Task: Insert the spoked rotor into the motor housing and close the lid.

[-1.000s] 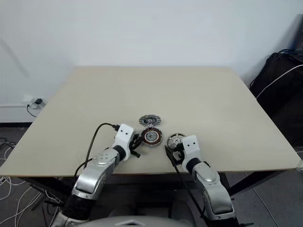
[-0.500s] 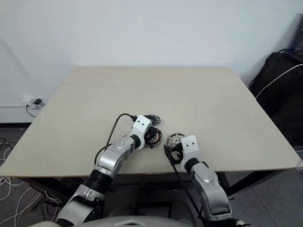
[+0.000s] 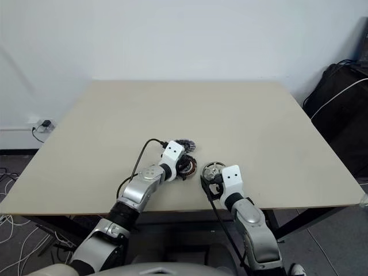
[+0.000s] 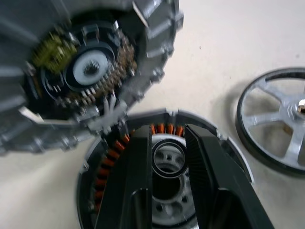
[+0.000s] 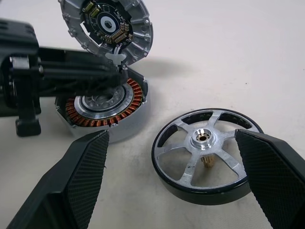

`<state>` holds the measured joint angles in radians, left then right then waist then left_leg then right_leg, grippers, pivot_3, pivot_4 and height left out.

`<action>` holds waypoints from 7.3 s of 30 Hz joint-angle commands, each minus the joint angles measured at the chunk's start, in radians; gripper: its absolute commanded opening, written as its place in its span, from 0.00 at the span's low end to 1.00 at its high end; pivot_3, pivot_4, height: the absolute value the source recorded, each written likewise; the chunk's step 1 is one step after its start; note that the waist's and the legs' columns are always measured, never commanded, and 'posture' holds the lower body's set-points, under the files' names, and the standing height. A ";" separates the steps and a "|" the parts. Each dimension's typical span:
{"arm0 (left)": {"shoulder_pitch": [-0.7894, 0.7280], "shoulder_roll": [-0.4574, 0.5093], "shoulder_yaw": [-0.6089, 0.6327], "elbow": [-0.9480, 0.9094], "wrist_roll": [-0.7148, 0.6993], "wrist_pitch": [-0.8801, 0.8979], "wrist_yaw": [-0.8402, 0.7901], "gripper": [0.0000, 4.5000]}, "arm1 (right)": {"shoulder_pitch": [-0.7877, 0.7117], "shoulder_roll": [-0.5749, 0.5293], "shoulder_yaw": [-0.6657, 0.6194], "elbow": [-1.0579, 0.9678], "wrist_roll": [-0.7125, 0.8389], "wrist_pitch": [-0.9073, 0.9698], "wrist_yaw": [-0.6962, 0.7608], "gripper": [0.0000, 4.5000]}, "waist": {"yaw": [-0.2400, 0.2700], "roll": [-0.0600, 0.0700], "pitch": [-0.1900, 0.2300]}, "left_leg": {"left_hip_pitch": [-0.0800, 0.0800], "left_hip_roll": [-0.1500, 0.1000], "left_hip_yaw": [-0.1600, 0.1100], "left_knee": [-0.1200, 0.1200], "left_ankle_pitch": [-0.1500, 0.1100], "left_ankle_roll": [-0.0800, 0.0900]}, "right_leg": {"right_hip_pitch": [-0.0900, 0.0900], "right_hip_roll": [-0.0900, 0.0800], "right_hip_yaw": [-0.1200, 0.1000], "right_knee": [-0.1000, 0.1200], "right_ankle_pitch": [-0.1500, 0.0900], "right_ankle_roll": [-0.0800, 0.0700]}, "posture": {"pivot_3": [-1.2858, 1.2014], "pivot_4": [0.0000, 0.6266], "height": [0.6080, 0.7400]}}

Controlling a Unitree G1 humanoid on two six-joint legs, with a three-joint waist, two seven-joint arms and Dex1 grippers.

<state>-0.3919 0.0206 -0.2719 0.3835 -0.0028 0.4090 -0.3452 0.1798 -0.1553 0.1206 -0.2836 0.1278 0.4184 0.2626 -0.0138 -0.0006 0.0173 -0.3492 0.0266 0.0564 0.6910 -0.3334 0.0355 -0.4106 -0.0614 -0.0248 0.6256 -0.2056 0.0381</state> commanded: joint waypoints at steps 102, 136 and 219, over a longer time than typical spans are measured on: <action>0.598 0.122 0.035 -0.620 -0.068 -0.096 0.034 0.00 | -0.564 0.092 0.232 0.370 -0.216 0.277 -0.012 0.00 | -0.019 0.002 0.000 | 0.000 0.001 0.001 0.000 0.000 0.000 | -0.001 0.000 0.000 0.001 0.002 -0.003 | 0.52 0.00 1.00; 0.599 0.118 0.037 -0.617 -0.062 -0.095 0.044 0.00 | -0.605 0.116 0.260 0.473 -0.251 0.226 0.014 0.00 | -0.023 0.002 0.000 | 0.000 0.001 0.001 0.000 0.000 -0.001 | -0.002 0.000 0.000 0.001 0.002 -0.003 | 0.52 0.00 1.00; 0.600 0.116 0.035 -0.615 -0.065 -0.080 0.039 0.00 | -0.593 0.130 0.194 0.453 -0.202 0.042 0.064 0.00 | -0.023 0.005 -0.001 | 0.000 0.001 0.000 -0.002 0.000 -0.001 | -0.003 0.000 -0.001 0.001 0.002 -0.003 | 0.52 0.00 1.00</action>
<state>0.2187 0.1403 -0.2365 -0.2005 -0.0618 0.3380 -0.3062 -0.3975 -0.0289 0.3362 0.1881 -0.0880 0.4859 0.3290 -0.0370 0.0042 0.0160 -0.3494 0.0279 0.0565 0.6889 -0.3329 0.0344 -0.4129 -0.0613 -0.0255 0.6268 -0.2040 0.0352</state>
